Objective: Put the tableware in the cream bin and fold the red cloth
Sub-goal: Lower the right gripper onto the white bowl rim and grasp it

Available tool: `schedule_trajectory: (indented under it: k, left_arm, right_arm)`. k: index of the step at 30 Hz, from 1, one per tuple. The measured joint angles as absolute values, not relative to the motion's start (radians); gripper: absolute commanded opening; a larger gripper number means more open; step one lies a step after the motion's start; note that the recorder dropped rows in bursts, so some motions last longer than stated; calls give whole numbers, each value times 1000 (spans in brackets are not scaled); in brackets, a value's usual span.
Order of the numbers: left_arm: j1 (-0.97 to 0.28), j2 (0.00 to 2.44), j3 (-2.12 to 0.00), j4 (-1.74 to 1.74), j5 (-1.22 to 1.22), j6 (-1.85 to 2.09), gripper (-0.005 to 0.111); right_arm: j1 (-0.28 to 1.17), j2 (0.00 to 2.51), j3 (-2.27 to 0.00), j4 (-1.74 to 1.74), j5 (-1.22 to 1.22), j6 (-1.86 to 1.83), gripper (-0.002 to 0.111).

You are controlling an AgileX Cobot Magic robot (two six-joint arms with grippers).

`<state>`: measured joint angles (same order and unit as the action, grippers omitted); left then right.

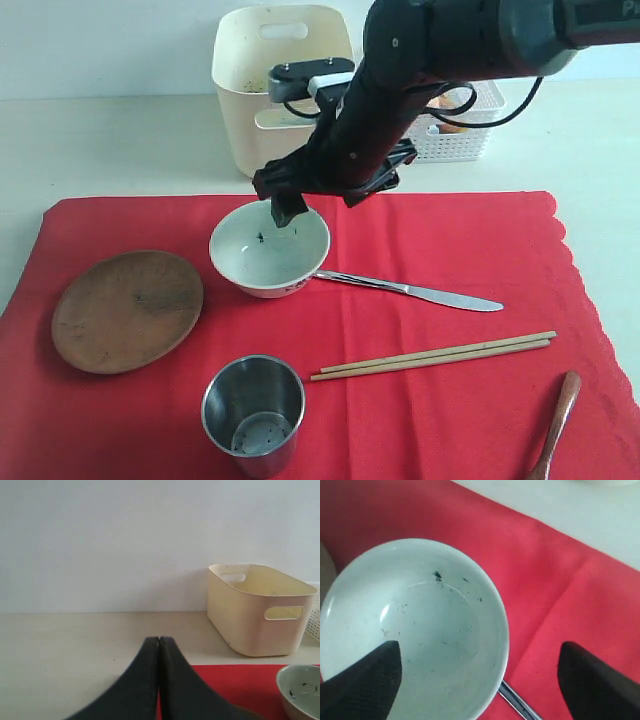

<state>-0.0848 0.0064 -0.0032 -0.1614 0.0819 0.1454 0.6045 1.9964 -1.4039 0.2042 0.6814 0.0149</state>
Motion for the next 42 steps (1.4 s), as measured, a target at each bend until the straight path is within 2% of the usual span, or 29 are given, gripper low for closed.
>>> schedule_trajectory:
  k: [13,42]
  left_arm:
    - [-85,6,-3,-161,82,145,2]
    - [-85,6,-3,-161,82,145,2]
  right_arm:
    - [605,2097,-1404,399,687,-156,81]
    - [605,2098,-1404,413,663,-173,81]
